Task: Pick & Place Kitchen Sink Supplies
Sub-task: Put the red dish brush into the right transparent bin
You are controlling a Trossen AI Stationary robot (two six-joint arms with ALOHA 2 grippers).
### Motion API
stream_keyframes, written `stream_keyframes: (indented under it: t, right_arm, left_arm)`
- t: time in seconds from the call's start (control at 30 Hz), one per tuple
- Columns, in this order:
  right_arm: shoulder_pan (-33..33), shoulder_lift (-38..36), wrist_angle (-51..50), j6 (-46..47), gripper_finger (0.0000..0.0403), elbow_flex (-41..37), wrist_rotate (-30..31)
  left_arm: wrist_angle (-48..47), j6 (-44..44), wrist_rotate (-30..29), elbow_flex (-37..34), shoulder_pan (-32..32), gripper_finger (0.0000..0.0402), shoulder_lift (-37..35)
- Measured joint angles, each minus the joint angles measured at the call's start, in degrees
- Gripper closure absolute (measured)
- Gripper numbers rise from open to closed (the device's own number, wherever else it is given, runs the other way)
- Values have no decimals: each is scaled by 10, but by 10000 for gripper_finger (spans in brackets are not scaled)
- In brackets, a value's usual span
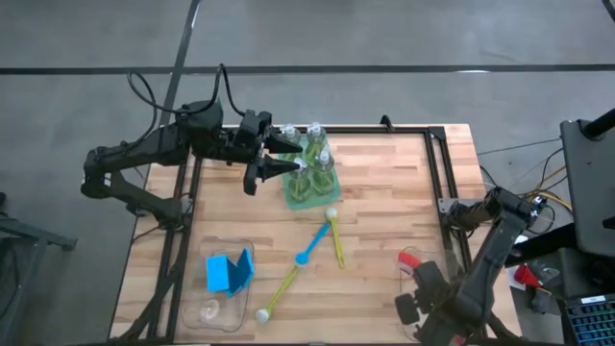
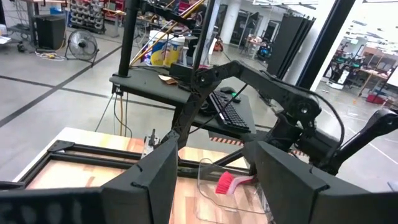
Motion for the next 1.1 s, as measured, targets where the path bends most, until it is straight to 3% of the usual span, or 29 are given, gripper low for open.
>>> stream_keyframes:
  t: [0.37,0.9,1.1]
  right_arm:
    - [8,-25,-1,3,355,-120,-9]
    - [-5,-29,65,3,354,-164,-11]
    - [-5,-29,104,-1,336,-194,-19]
  left_arm:
    - [1,-5,-6,0,0,195,0]
    - [11,-2,-21,0,0,195,0]
    - [11,-2,-21,0,0,195,0]
